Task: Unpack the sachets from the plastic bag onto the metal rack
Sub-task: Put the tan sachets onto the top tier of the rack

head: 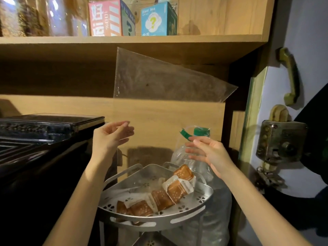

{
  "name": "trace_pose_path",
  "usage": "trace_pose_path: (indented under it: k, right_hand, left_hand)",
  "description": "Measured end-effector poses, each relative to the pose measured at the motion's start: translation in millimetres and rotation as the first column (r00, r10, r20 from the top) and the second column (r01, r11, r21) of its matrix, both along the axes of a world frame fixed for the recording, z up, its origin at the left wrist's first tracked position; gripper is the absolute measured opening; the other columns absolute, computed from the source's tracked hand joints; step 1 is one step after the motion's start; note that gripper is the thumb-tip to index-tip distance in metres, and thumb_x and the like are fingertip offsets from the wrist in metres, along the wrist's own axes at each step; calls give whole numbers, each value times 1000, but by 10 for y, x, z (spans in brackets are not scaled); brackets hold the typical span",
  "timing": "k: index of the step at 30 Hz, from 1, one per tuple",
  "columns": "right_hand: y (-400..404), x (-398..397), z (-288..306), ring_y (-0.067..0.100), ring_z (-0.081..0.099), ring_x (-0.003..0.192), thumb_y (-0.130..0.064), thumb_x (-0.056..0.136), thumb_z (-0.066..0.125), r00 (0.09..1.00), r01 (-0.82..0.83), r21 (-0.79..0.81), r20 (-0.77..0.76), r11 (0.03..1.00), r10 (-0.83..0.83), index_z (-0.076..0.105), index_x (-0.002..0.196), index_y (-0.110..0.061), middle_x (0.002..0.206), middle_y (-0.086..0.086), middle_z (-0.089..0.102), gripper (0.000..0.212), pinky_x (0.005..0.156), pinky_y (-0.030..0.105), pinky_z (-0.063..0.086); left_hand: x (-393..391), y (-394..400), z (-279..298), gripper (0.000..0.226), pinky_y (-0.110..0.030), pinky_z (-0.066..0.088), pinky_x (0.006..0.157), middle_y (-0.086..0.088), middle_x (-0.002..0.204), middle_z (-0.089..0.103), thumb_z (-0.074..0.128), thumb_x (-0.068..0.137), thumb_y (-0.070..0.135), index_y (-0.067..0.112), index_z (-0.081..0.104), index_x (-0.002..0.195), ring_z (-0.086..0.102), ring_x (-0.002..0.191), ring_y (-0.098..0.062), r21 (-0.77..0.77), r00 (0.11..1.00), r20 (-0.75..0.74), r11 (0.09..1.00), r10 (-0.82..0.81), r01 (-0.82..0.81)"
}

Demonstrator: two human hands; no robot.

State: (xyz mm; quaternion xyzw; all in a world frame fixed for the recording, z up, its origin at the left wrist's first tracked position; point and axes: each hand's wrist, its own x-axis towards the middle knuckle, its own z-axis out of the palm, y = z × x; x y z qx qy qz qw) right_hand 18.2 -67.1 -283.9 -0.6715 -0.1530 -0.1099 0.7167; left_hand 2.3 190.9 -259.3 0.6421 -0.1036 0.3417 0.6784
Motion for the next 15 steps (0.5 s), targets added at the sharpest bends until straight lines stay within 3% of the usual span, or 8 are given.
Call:
trace_pose_path:
  k: [5, 9, 15]
  right_hand:
    - [39, -5, 110, 16, 70, 77, -8, 91, 50, 999, -19, 110, 46, 994, 14, 63, 99, -10, 91, 9, 71, 14, 68, 28, 58]
    - [67, -21, 223, 14, 71, 80, -11, 92, 50, 995, 2, 36, 98, 999, -5, 64, 101, -10, 98, 10, 70, 16, 70, 27, 58]
    - [44, -51, 404, 13, 70, 76, -13, 92, 52, 989, 26, -2, 149, 1000, -25, 65, 97, -15, 89, 7, 71, 15, 71, 28, 58]
  left_hand:
    - [-19, -14, 49, 9, -17, 55, 61, 8, 68, 73, 61, 86, 17, 17, 69, 90, 71, 70, -10, -58, 997, 77, 998, 4, 0]
    - [-56, -3, 110, 12, -17, 55, 64, 8, 73, 72, 59, 87, 16, 17, 68, 93, 70, 73, -9, -54, 990, 141, 998, 26, -19]
    - [-104, -20, 213, 17, -18, 56, 64, 4, 76, 72, 55, 89, 13, 10, 65, 102, 70, 70, -6, -52, 990, 139, 999, 3, 4]
